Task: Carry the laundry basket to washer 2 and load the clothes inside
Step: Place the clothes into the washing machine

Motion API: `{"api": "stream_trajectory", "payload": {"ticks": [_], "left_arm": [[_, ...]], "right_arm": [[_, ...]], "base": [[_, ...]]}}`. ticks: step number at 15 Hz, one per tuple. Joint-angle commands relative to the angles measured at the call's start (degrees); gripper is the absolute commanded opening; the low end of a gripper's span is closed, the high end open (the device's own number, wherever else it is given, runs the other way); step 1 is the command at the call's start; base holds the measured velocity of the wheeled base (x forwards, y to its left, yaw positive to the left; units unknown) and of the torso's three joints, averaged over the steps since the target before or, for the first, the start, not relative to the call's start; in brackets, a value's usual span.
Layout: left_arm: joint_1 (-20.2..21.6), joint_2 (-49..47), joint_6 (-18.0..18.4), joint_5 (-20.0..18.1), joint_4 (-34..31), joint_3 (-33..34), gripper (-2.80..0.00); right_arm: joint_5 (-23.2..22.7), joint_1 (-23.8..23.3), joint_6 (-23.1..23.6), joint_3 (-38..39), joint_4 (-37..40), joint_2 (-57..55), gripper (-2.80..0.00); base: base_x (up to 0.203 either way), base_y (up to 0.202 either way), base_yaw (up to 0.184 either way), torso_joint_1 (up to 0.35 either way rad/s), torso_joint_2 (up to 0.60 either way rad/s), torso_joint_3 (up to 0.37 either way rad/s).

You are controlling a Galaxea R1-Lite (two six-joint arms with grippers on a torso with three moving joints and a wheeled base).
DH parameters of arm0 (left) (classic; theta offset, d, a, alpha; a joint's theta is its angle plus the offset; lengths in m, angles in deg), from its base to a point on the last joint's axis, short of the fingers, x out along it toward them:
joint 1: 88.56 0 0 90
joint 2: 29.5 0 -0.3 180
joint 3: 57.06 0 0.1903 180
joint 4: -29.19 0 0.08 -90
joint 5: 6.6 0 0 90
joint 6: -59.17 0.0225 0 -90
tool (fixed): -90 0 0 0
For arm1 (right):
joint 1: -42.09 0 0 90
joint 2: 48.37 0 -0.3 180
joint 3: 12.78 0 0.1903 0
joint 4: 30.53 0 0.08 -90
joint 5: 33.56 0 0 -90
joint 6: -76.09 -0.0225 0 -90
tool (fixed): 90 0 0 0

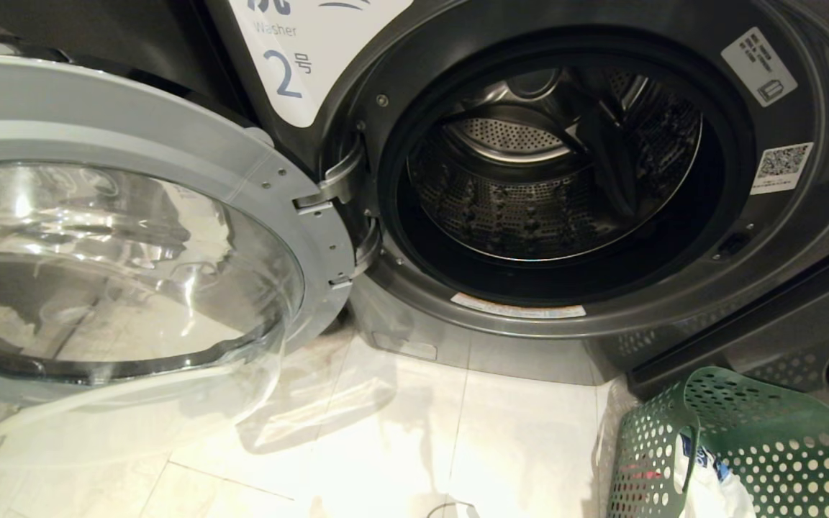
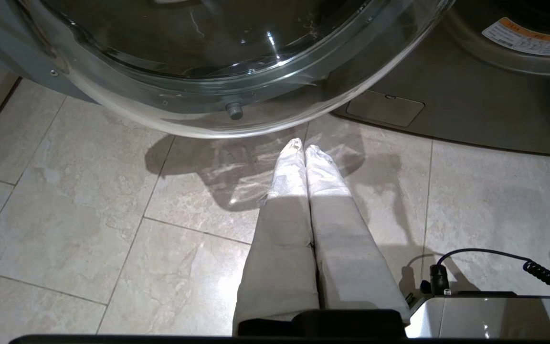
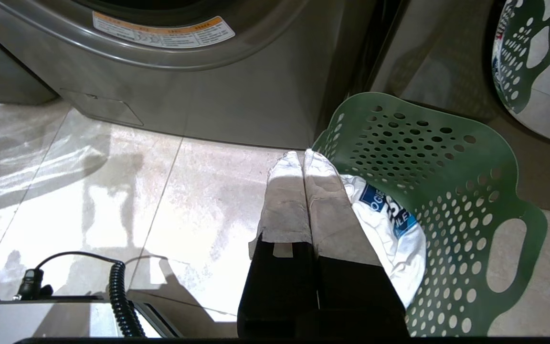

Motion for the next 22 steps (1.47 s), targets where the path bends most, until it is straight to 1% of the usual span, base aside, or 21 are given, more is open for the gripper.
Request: {"api": "stream_trajectory", "payload": {"ticks": [1, 22], "left_arm": [[0.06, -0.07, -0.02, -0.01, 0.04, 0.0, -2.8], [0.06, -0.07, 0.07, -0.01, 0.08, 0.0, -2.8]], "right_arm": [[0.0, 0.02, -0.03, 0.0, -0.02, 0.01, -2.8], [0.08, 0.02, -0.29, 0.0, -0.11, 0.01, -2.8]], "base": [[0.0, 0.059, -0.002, 0.009, 0.0, 0.004], [0.0, 0.0, 0.0, 0.0, 0.0, 0.0]]}}
